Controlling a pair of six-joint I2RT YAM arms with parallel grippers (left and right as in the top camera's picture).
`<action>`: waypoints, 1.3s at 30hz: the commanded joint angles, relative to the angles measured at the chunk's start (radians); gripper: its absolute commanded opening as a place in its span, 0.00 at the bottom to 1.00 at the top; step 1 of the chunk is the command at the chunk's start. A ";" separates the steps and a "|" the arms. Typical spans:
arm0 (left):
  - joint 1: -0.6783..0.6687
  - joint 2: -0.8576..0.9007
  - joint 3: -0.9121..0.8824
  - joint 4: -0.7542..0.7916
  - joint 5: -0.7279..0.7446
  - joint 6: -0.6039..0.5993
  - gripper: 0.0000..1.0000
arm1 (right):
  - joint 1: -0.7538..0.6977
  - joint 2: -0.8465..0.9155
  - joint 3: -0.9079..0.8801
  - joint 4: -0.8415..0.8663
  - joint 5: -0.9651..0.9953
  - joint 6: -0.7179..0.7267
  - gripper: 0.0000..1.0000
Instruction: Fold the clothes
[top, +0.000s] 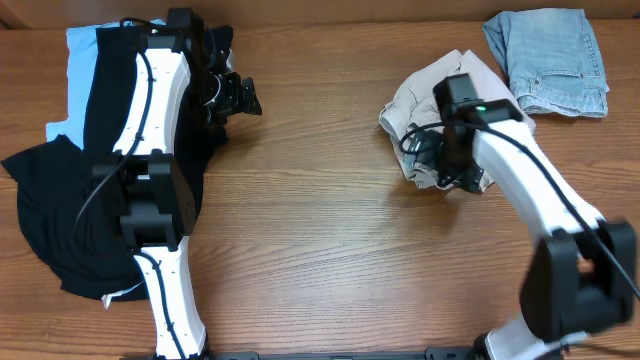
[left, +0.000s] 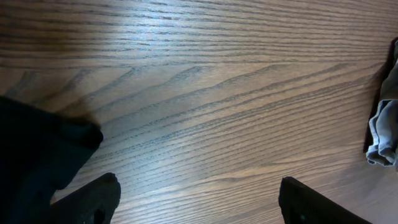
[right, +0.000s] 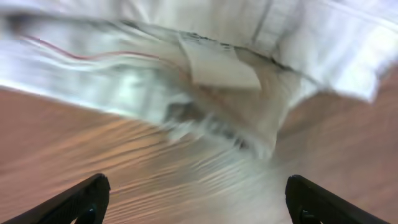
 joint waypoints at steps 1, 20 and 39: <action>-0.006 0.000 0.017 -0.002 -0.006 0.024 0.86 | 0.003 -0.047 0.004 0.000 -0.013 0.347 1.00; -0.006 0.000 0.016 -0.003 -0.029 0.027 0.87 | -0.003 -0.045 -0.351 0.433 0.111 0.756 1.00; -0.006 0.000 0.016 -0.003 -0.028 0.027 0.87 | -0.014 -0.259 -0.352 0.447 0.006 0.619 1.00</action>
